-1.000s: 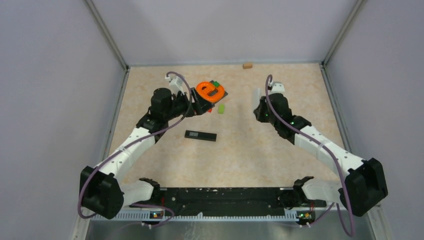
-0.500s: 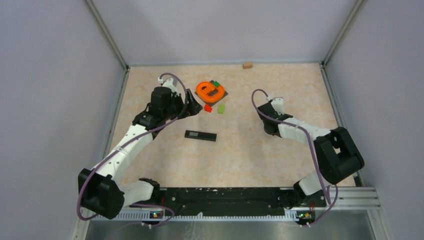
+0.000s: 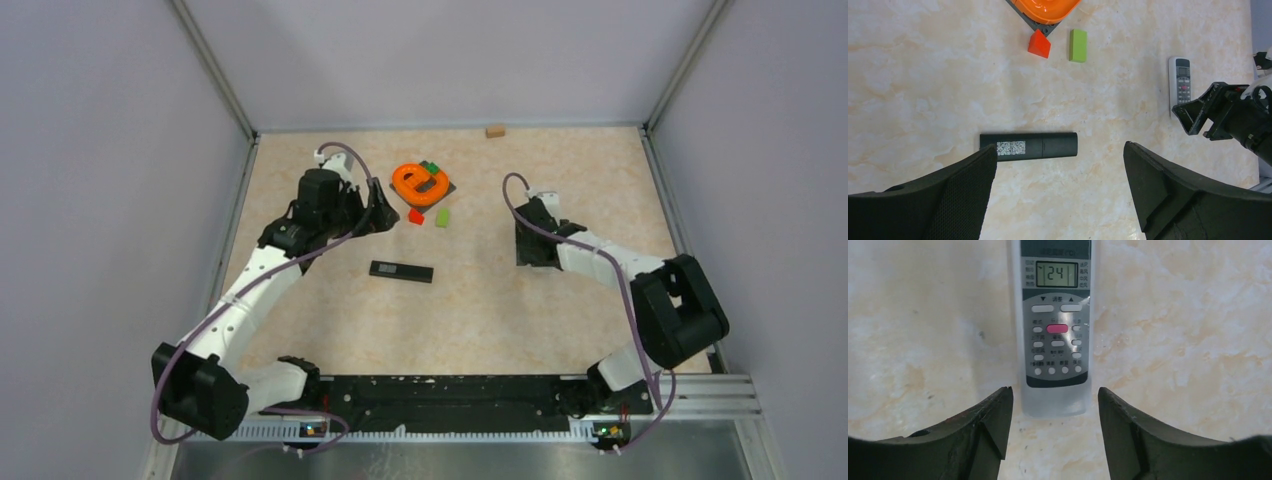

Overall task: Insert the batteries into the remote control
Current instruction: Place the remote control at the center of the board, then reset both arms

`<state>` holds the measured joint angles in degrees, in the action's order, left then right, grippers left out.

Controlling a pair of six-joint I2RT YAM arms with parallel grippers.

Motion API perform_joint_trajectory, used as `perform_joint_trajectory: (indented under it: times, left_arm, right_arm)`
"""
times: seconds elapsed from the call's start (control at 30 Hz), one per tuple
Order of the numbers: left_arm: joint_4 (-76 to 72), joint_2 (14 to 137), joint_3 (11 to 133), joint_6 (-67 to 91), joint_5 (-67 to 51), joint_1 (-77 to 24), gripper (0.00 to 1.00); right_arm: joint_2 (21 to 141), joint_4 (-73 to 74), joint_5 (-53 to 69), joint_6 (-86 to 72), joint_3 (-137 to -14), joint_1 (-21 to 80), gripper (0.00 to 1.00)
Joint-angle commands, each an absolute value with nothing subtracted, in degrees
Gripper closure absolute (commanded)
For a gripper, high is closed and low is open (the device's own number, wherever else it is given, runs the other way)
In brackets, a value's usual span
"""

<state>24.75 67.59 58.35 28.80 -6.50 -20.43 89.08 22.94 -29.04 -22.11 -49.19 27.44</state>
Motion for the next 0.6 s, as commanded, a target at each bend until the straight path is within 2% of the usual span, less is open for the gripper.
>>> perform_joint_trajectory:
  times: [0.0,0.07,0.27,0.57]
  left_arm:
    - [28.1,66.5,63.6,26.8,-4.9,-20.1,0.01]
    - [28.9,65.9,64.3,26.6,-3.8,-20.1,0.01]
    - [26.1,60.8,63.0,25.1,-0.5,-20.0,0.01]
    - [26.1,51.7,61.5,23.3,8.3,-20.0,0.01]
  right_arm:
    - [80.3,21.7,-20.9,-23.1,-51.2,26.8,0.25]
    - [76.2,23.9,-19.8,-24.5,-52.6,26.6,0.18]
    - [59.5,28.7,-26.0,-27.5,-54.6,26.5,0.1]
    - [38.5,38.8,-44.0,-32.8,-57.6,26.4,0.06]
